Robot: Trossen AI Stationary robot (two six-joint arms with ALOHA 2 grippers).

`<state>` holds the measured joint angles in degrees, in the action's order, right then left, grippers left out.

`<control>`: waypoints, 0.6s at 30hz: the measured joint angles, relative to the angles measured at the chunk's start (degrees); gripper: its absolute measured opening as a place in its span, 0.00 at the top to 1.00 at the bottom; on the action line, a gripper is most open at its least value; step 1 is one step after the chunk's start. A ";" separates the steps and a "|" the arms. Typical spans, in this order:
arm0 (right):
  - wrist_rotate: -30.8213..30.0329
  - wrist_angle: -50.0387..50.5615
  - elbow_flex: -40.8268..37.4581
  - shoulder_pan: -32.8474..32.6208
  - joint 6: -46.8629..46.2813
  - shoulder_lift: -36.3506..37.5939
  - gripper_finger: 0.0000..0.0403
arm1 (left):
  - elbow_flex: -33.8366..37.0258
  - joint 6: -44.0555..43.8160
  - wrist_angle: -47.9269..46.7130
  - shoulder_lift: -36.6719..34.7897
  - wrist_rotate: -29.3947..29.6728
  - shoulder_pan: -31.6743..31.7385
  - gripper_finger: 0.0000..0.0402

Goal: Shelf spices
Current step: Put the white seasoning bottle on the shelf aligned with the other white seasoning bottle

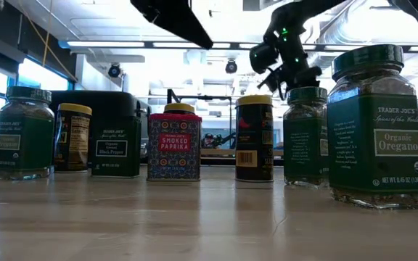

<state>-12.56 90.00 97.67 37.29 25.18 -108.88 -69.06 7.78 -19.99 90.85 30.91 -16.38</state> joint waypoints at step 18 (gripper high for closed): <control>-4.28 0.00 -0.73 0.99 1.01 0.00 0.44 | 0.00 -0.59 -6.69 -8.91 0.13 1.86 0.58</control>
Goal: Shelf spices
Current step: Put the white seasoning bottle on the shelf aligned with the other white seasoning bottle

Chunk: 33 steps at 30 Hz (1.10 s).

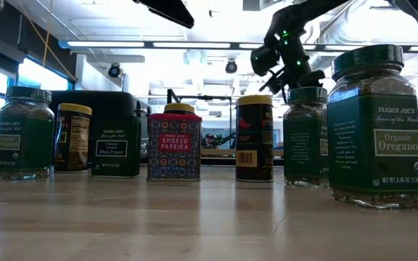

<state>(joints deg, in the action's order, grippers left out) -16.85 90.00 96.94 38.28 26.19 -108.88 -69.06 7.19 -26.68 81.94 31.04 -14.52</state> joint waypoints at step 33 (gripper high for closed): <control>5.39 -5.13 0.12 3.12 -1.66 10.12 0.60 | 0.00 -2.61 -3.42 -1.15 1.25 -2.05 0.58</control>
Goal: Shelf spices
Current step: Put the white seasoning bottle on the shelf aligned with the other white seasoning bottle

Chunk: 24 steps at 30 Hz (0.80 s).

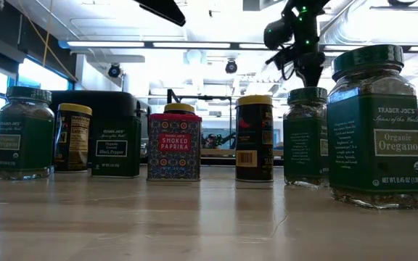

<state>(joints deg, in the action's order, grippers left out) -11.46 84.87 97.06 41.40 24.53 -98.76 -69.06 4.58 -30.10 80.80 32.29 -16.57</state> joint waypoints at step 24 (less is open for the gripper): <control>7.39 -5.48 -7.47 5.98 1.07 -1.90 1.00 | -0.09 -6.49 -9.59 -4.35 7.35 -0.88 0.58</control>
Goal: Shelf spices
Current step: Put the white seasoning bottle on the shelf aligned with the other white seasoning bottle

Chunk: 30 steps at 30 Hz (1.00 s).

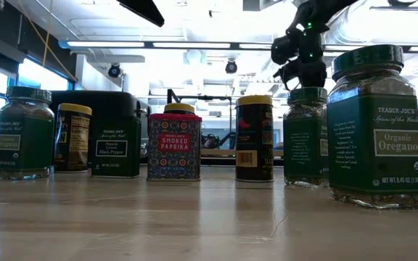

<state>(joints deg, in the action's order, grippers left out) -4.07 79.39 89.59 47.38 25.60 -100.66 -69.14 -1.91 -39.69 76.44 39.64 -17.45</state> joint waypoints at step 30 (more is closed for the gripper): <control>0.20 0.12 3.18 3.21 -5.18 3.66 1.00 | 0.02 -1.05 0.09 0.00 0.04 -0.24 0.58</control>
<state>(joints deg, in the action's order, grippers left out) -3.87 79.51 92.77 50.60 20.42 -97.00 -69.12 -2.96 -39.60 76.44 39.68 -17.69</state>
